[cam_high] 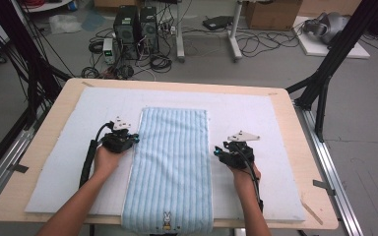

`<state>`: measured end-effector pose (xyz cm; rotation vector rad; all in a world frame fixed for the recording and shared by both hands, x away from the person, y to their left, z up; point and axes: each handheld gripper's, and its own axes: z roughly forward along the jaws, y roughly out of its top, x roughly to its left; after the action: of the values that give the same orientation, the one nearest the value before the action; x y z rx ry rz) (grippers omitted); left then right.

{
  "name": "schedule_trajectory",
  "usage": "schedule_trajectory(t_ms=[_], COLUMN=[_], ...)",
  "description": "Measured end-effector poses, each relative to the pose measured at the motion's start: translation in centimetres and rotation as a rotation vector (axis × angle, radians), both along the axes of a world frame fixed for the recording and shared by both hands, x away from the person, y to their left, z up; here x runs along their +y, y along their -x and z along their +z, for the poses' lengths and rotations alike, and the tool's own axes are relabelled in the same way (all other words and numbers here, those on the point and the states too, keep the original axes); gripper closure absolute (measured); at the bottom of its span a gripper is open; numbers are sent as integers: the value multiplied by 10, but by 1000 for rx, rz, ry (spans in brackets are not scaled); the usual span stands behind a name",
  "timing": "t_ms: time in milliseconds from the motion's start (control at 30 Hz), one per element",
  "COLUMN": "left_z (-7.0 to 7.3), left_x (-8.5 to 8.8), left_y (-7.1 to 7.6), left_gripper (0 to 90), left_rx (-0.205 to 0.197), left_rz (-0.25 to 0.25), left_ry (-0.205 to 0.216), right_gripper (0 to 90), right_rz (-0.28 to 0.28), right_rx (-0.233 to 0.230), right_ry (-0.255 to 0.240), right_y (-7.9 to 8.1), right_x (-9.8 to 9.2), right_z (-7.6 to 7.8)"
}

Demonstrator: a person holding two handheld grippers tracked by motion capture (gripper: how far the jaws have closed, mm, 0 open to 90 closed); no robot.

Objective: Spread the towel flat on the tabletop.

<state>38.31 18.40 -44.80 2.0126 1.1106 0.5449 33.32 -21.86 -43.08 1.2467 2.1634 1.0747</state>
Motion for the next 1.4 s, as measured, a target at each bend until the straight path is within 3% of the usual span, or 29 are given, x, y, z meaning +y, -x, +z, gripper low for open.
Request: schedule_trajectory(t_ms=[33,100,167,233,367,467,667,733,1067,1400], left_z=[0,0,1,4,10,13,20,20,19,19], left_x=[2,7,13,19,26,29,34,37,41,44], left_y=[0,-1,0,5,19,28,37,37,38,38], left_gripper=[732,520,438,389,319,167,171,171,187,189], left_rx=[2,24,26,-1,-36,-72,-137,-150,-153,-138], left_rz=[16,24,6,-31,-112,-147,-175,-176,-171,-155], left_ry=[2,78,126,198,274,339,394,405,390,378], right_gripper=[575,557,529,491,367,278,130,117,117,117], right_rz=[-7,-8,-3,7,0,15,36,50,66,59], right_rx=[-8,-18,-27,-35,-52,-56,-82,-93,-161,-147], right_ry=[-4,-17,-25,-15,-24,-52,-23,-21,-41,-45], right_y=[1,3,6,8,11,12,13,13,15,13], right_x=[-2,-5,-7,-9,-17,-23,-23,-24,-28,-23], right_z=[1,3,5,6,7,8,10,10,14,12])
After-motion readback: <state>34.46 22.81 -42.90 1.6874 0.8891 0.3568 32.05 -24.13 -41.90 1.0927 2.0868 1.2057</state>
